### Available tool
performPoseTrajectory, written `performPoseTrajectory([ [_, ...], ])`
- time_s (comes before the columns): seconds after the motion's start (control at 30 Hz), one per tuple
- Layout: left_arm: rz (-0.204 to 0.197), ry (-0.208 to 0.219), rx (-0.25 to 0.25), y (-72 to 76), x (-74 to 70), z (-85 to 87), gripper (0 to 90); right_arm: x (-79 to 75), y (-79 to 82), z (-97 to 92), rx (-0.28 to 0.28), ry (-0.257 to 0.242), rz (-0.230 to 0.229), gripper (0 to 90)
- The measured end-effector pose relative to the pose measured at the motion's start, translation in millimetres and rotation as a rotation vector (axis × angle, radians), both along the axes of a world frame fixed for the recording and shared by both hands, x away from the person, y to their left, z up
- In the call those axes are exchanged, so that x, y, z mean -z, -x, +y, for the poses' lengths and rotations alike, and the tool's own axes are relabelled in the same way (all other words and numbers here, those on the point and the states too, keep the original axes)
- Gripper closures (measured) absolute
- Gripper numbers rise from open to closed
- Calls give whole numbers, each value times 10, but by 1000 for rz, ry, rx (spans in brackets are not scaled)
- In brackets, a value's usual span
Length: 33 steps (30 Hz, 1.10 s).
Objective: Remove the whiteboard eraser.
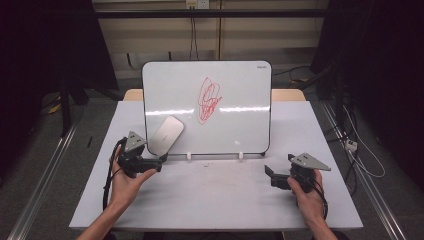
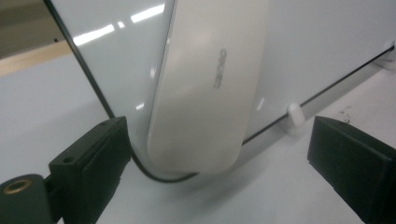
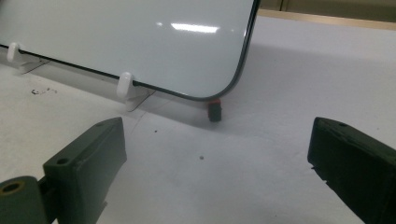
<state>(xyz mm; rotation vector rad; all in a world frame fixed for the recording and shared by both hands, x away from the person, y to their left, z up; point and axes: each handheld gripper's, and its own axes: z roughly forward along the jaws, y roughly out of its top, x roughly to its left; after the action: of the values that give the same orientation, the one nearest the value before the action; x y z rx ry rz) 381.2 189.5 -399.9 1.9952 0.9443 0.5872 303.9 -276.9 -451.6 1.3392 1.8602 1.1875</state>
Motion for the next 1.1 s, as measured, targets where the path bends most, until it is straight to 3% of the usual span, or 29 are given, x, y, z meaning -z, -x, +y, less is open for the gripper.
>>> performPoseTrajectory([
  [0.07, -11, 3, -11, -15, -41, -41, 77, -1, 1, 12, -11, 0, 2, 45],
  [0.1, -13, -23, -2, -44, -84, -67, 81, -2, 3, 18, -13, 2, 0, 44],
  [0.27, -25, -54, 8, -112, -116, -115, 116, -2, -17, 42, -24, 7, -4, 43],
  [0.43, -47, -108, 26, -170, -126, -191, 161, 4, -31, 39, -18, 9, -3, 43],
  [0.47, -46, -135, 35, -192, -157, -228, 159, 3, -29, 38, -17, 7, -2, 43],
  [0.63, -84, -133, 14, -224, -187, -328, 206, -2, -24, 44, -20, 8, -4, 43],
  [0.77, -108, -179, 17, -270, -189, -431, 218, -2, -19, 57, -31, 10, 0, 43],
  [0.8, -108, -179, 17, -270, -189, -431, 226, -1, -18, 58, -33, 12, -3, 43],
  [0.83, -87, -209, 15, -288, -161, -463, 226, 0, -18, 59, -34, 12, -3, 42],
  [0.87, -87, -209, 15, -288, -161, -463, 227, 1, -19, 57, -35, 12, -2, 43],
  [0.9, -100, -242, 8, -287, -111, -501, 227, 1, -18, 56, -34, 12, 0, 43],
  [1.03, -89, -260, 7, -306, -77, -509, 228, 2, -17, 48, -33, 11, 0, 43],
  [1.1, -89, -259, 1, -315, -62, -510, 274, 0, -16, 48, -33, 11, -1, 43],
])
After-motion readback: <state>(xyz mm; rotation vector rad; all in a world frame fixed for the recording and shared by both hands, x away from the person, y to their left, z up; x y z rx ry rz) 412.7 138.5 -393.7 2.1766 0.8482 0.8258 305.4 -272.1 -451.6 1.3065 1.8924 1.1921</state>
